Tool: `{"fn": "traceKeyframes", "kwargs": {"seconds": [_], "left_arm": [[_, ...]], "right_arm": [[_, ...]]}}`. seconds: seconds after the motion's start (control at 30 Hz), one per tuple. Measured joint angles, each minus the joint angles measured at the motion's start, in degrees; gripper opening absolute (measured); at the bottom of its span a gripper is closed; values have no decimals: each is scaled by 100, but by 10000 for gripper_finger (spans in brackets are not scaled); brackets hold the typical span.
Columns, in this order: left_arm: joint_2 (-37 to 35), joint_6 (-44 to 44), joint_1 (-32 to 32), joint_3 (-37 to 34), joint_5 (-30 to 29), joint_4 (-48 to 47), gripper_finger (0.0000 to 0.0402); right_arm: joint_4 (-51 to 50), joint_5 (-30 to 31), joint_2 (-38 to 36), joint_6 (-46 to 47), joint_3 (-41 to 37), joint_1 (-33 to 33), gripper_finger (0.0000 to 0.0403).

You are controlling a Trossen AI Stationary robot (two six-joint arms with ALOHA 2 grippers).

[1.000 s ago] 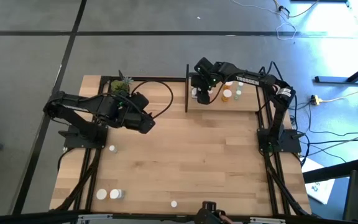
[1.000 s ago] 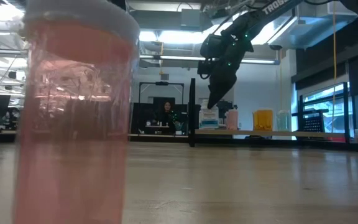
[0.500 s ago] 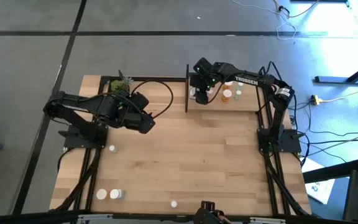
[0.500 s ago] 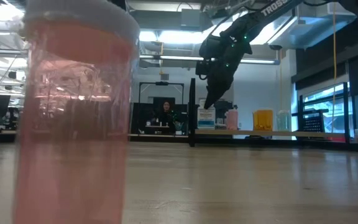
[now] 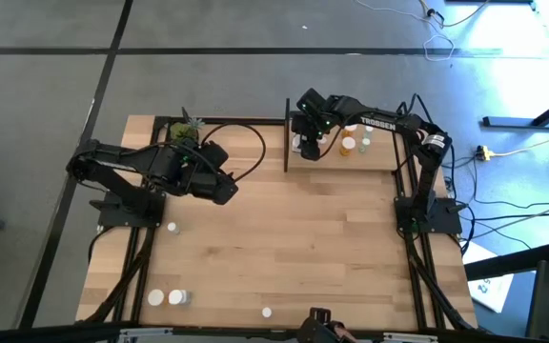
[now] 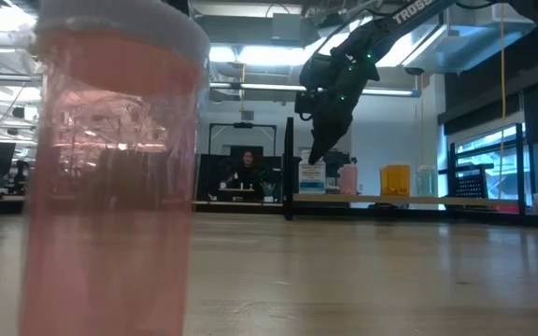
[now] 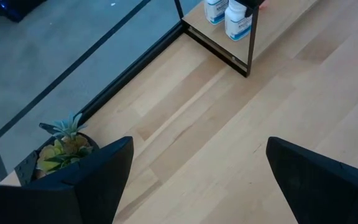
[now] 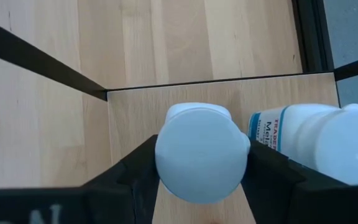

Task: Pick and place medicine bottles onto shelf by color
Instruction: Put the top white pill bottle on the shelf aligned with the other white pill bottle, then put the pink pill bottle on the shelf aligned with the other pink pill bottles

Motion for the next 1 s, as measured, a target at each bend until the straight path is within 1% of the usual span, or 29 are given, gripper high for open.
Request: {"fn": "traceKeyframes", "kwargs": {"seconds": [0.43, 0.73, 1.0], "left_arm": [[-1, 2, 0, 0, 1, -1, 363], [0, 2, 0, 0, 2, -2, 363], [0, 41, 0, 0, 92, -4, 363]], "right_arm": [[-2, 2, 0, 20, 0, 0, 249], [-79, 13, 0, 22, 83, 0, 253], [-634, 18, 0, 22, 519, 0, 253]]}}
